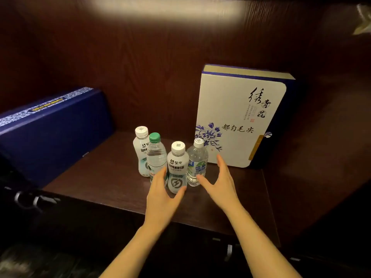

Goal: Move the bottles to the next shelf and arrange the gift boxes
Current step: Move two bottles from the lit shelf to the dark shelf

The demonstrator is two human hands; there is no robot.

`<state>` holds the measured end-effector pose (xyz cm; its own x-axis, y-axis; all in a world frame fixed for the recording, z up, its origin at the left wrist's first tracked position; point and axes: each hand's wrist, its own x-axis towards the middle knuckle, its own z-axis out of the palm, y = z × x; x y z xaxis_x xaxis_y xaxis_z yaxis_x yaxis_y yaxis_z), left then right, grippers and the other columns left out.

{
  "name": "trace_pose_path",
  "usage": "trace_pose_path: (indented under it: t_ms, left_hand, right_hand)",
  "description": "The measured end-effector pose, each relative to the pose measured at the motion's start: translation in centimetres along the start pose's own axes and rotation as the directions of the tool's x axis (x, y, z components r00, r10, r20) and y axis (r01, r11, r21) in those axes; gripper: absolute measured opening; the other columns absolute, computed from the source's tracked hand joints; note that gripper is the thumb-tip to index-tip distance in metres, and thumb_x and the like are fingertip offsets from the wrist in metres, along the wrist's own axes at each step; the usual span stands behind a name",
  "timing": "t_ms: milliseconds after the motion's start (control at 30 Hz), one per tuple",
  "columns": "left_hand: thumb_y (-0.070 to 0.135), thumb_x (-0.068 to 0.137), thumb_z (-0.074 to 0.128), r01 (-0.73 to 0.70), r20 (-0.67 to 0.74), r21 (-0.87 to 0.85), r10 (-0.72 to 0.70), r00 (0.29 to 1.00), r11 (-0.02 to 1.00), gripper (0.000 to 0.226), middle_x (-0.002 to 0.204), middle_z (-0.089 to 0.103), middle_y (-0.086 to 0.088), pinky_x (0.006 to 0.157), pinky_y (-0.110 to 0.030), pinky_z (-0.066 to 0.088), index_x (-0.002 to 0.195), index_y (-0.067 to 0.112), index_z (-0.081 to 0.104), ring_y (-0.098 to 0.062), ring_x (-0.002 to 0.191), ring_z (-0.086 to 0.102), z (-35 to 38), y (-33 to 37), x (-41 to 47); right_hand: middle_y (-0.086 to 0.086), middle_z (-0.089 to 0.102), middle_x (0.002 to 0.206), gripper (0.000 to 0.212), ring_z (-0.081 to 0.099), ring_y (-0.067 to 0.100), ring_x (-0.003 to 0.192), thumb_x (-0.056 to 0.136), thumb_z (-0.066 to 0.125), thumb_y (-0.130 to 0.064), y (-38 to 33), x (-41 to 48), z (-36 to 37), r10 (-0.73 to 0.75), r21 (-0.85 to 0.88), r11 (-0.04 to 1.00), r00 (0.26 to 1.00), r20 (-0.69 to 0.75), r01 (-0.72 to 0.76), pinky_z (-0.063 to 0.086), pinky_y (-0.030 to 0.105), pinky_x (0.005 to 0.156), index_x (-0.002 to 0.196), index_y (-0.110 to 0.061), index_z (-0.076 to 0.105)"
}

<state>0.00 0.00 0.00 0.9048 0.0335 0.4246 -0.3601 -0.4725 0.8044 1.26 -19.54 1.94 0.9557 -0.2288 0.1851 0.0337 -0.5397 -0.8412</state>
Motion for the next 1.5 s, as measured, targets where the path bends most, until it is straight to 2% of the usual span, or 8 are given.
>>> trace_pose_path:
  t_ms: [167,233,633,767,1100,1167,1300,1500]
  left_hand:
    - [0.046,0.076,0.078,0.187,0.038,-0.024,-0.186,0.982,0.982,0.077,0.138,0.057,0.013,0.101,-0.033,0.048,0.143,0.026,0.046,-0.009,0.126,0.056,1.6,0.2,1.2]
    - [0.053,0.072,0.074,0.217,0.026,-0.027,-0.216,0.976,0.976,0.078,0.136,0.061,0.01,0.1,-0.036,0.05,0.141,0.028,0.048,-0.01,0.123,0.058,2.0,0.3,1.8]
    - [0.042,0.076,0.081,0.263,-0.045,0.023,-0.262,0.964,0.965,0.047,0.107,0.065,0.02,0.078,-0.015,0.045,0.115,0.031,0.057,-0.005,0.102,0.064,3.6,-0.4,3.7]
    - [0.038,0.076,0.082,0.255,-0.025,0.028,-0.255,0.967,0.966,0.045,0.105,0.064,0.018,0.081,-0.022,0.05,0.114,0.028,0.059,-0.005,0.101,0.063,3.3,-0.4,3.9]
    - [0.031,0.075,0.085,0.205,0.063,-0.016,-0.204,0.977,0.979,0.046,0.102,0.066,0.014,0.081,-0.028,0.05,0.115,0.023,0.062,-0.008,0.096,0.065,2.4,-1.0,3.9]
    - [0.03,0.076,0.084,0.18,0.098,-0.029,-0.177,0.979,0.983,0.045,0.102,0.067,0.013,0.08,-0.029,0.052,0.114,0.022,0.062,-0.011,0.095,0.066,2.3,-1.1,3.8]
    - [0.03,0.076,0.084,0.135,0.21,-0.074,-0.117,0.971,0.988,0.052,0.106,0.068,0.01,0.082,-0.031,0.052,0.122,0.018,0.062,-0.012,0.096,0.066,2.7,-0.7,3.5]
    - [0.03,0.075,0.084,0.032,0.361,-0.166,0.03,0.932,0.986,0.059,0.109,0.067,0.013,0.08,-0.02,0.045,0.129,0.018,0.061,-0.003,0.095,0.061,3.7,1.5,2.4]
  right_hand:
    - [0.0,0.034,0.163,0.103,0.035,0.018,0.148,0.078,0.081,-0.047,1.0,2.0,1.7,0.073,0.058,0.995,0.996,0.06,-0.076,0.037,0.036,0.113,0.16,-0.024,0.023]
    - [-0.003,0.046,0.155,0.097,0.047,0.016,0.138,0.076,0.084,-0.042,1.0,2.8,2.4,0.063,0.112,0.991,0.996,0.065,-0.07,0.042,0.027,0.102,0.156,-0.027,0.031]
    - [-0.005,0.069,0.123,0.067,0.065,0.011,0.11,0.075,0.087,-0.034,1.8,4.4,3.7,0.067,0.168,0.983,0.997,0.042,-0.073,0.048,0.017,0.082,0.133,-0.022,0.055]
    - [-0.005,0.07,0.12,0.066,0.066,0.011,0.108,0.074,0.088,-0.035,1.7,3.9,3.5,0.067,0.17,0.983,0.998,0.009,-0.068,0.053,0.023,0.086,0.131,-0.02,0.058]
    - [-0.025,0.066,0.103,0.065,0.064,-0.012,0.094,0.069,0.088,-0.039,2.2,-0.2,2.0,0.141,0.15,0.981,0.983,-0.121,-0.122,0.046,0.0,0.069,0.126,-0.033,0.058]
    - [-0.028,0.065,0.101,0.064,0.062,-0.018,0.094,0.068,0.088,-0.041,2.3,-1.4,1.7,0.161,0.152,0.979,0.973,-0.163,-0.137,0.048,0.001,0.07,0.125,-0.034,0.059]
    - [-0.023,0.068,0.104,0.065,0.066,-0.008,0.095,0.067,0.085,-0.045,2.2,-4.1,0.6,0.214,0.14,0.973,0.94,-0.265,-0.182,0.052,0.009,0.075,0.125,-0.033,0.06]
    - [-0.018,0.071,0.108,0.065,0.068,-0.003,0.098,0.066,0.086,-0.045,1.4,-9.2,-1.7,0.263,0.136,0.965,0.854,-0.448,-0.226,0.058,0.022,0.084,0.125,-0.031,0.061]
